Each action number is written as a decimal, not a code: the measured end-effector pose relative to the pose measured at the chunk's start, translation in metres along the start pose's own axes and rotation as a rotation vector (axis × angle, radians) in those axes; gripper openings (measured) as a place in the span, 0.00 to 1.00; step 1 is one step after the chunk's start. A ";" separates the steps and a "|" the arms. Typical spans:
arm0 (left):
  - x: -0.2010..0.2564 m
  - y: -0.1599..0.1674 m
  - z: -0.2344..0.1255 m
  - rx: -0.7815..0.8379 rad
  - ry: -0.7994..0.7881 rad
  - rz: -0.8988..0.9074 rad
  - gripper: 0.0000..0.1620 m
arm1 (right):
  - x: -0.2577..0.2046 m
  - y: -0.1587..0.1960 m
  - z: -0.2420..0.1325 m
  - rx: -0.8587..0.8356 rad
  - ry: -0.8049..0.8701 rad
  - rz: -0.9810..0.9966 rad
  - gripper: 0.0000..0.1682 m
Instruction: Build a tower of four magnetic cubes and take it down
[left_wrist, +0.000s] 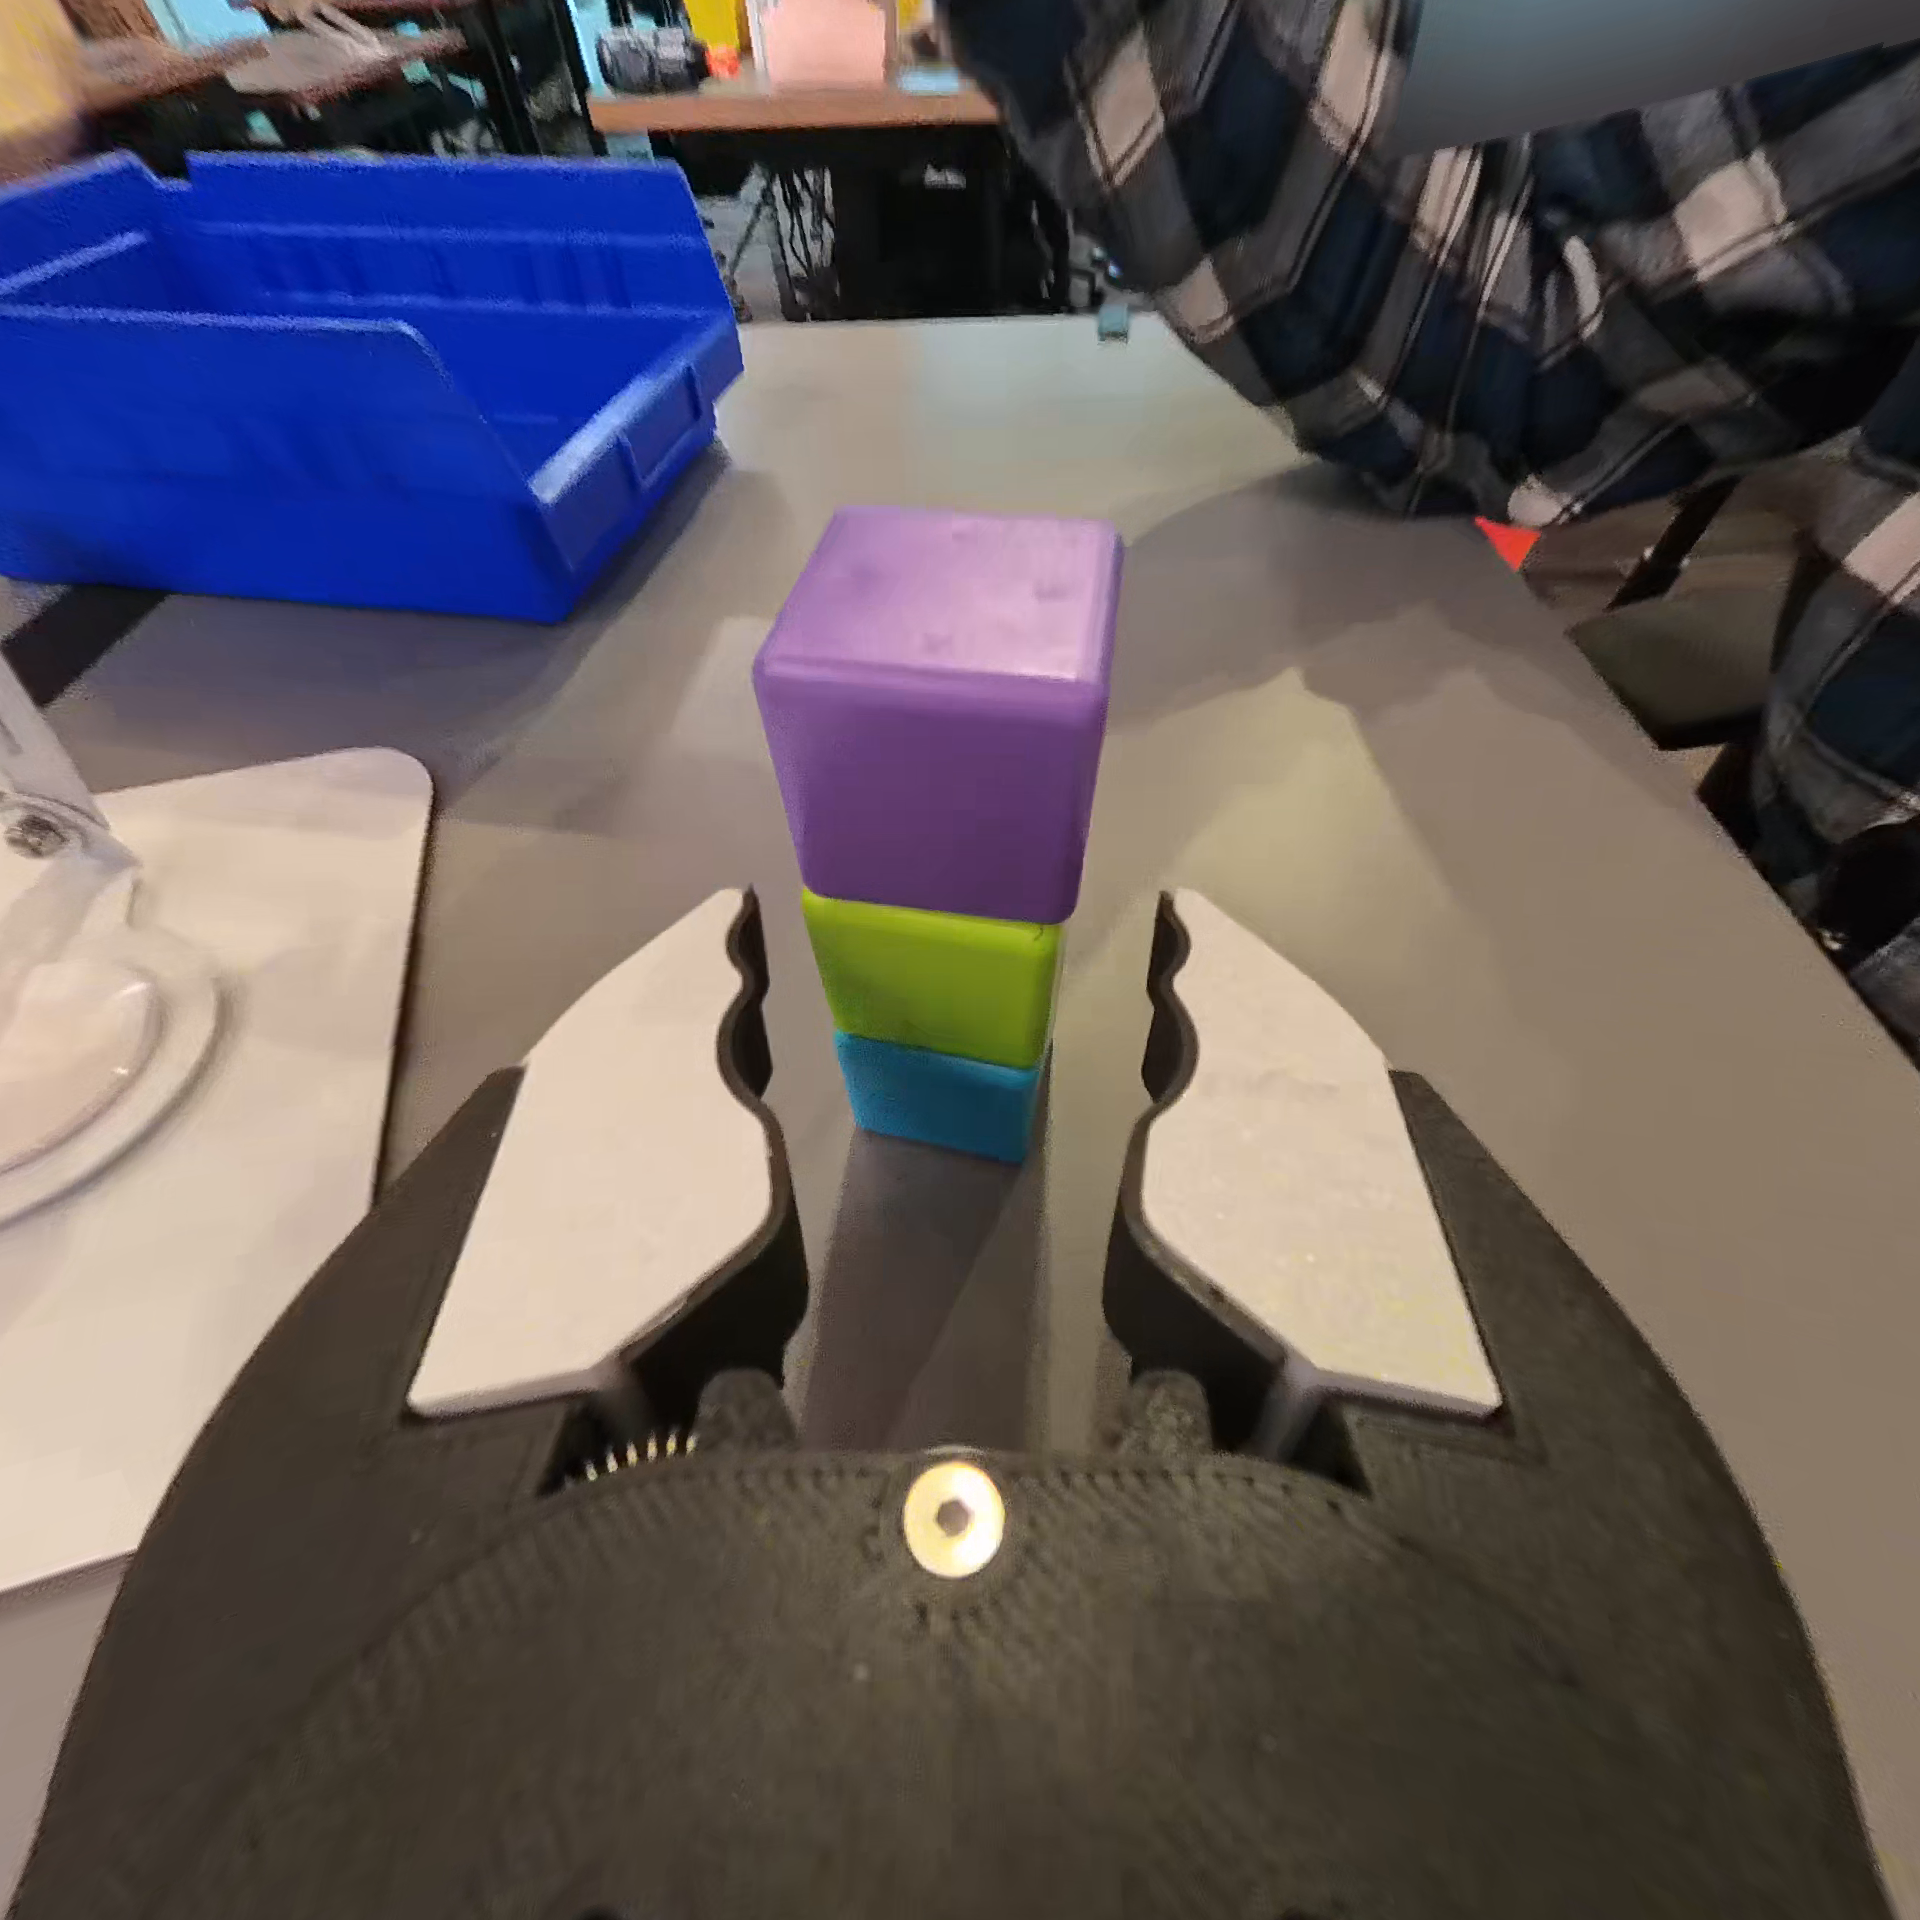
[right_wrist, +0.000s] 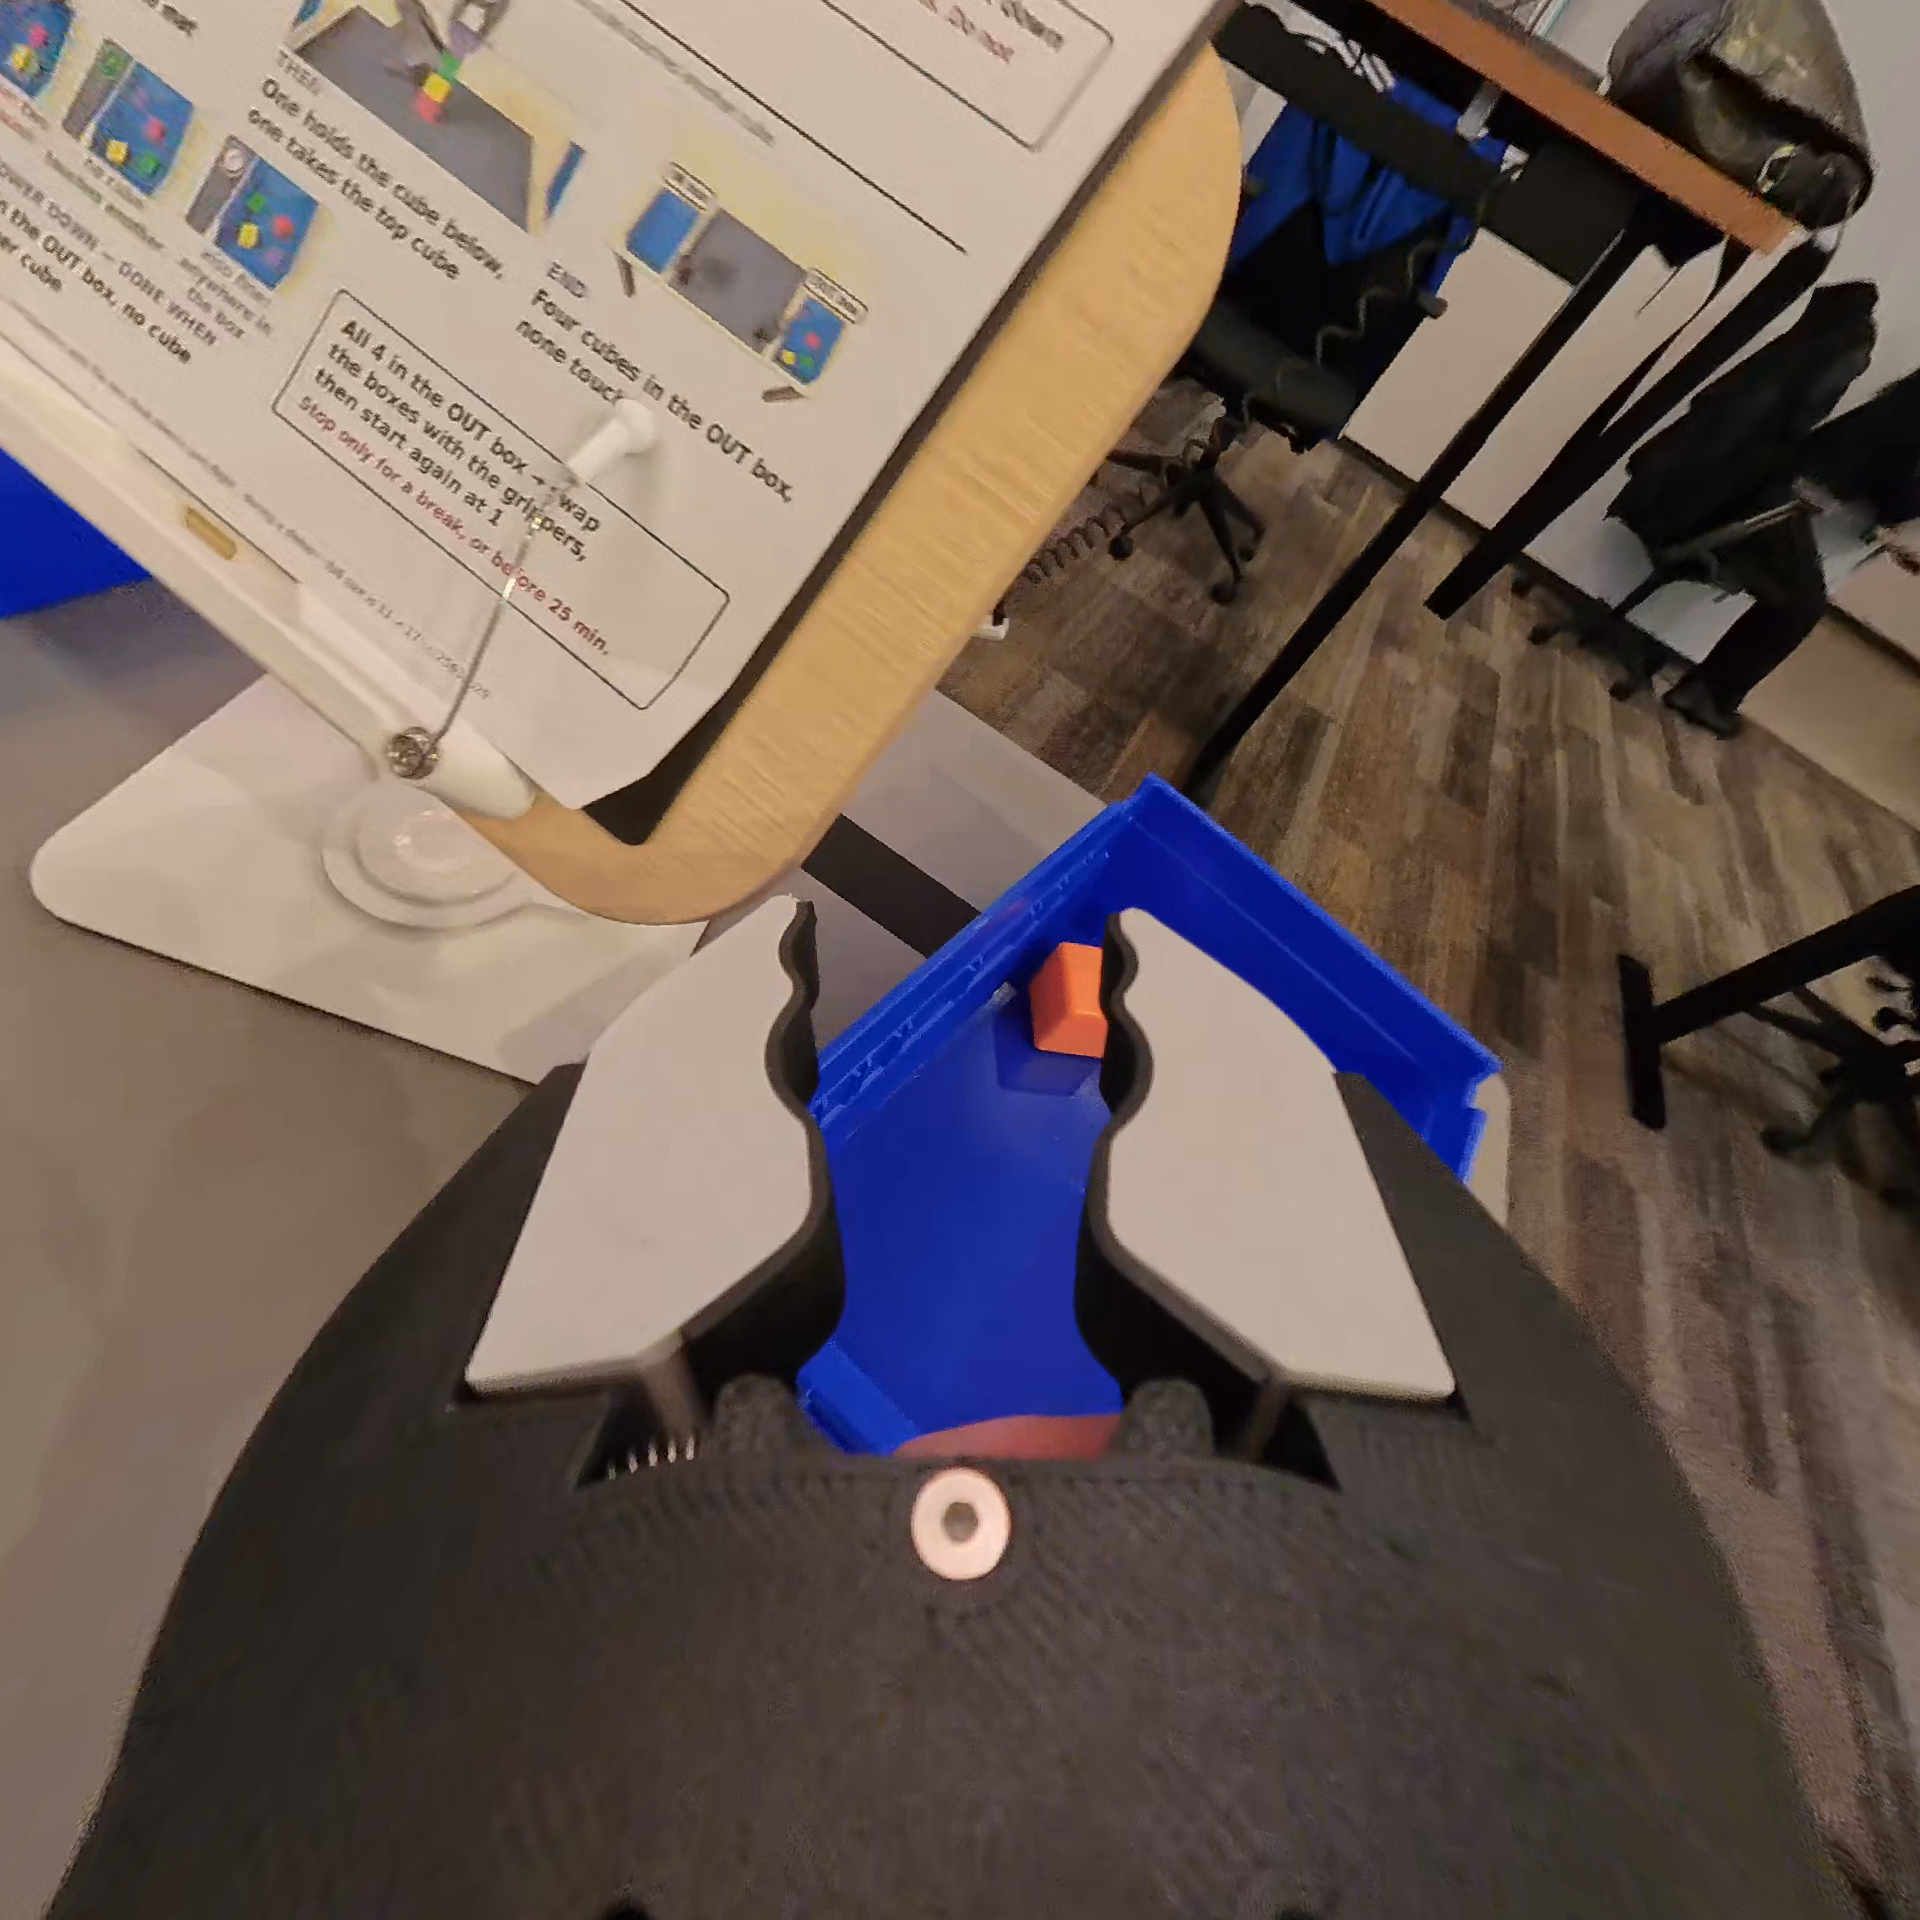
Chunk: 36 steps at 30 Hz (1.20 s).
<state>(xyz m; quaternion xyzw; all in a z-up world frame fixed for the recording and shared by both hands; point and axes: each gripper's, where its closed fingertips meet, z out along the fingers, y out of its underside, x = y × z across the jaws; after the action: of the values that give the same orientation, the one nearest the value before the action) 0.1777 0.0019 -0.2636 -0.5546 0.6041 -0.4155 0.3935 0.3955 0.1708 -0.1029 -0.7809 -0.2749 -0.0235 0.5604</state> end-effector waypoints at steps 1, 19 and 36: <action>0.000 0.003 0.003 -0.022 0.007 -0.005 0.42 | -0.005 -0.005 -0.004 0.012 -0.006 -0.017 0.31; -0.004 0.005 0.010 -0.051 -0.016 -0.001 0.30 | -0.279 0.008 -0.051 -0.098 -0.857 -0.352 0.46; -0.004 0.005 0.009 -0.053 -0.013 -0.004 0.30 | -0.313 0.044 -0.033 -0.232 -0.943 -0.348 0.31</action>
<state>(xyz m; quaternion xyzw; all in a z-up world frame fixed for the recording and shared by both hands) 0.1850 0.0058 -0.2718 -0.5689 0.6112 -0.3964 0.3816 0.1593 0.0061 -0.2363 -0.7063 -0.6192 0.2077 0.2731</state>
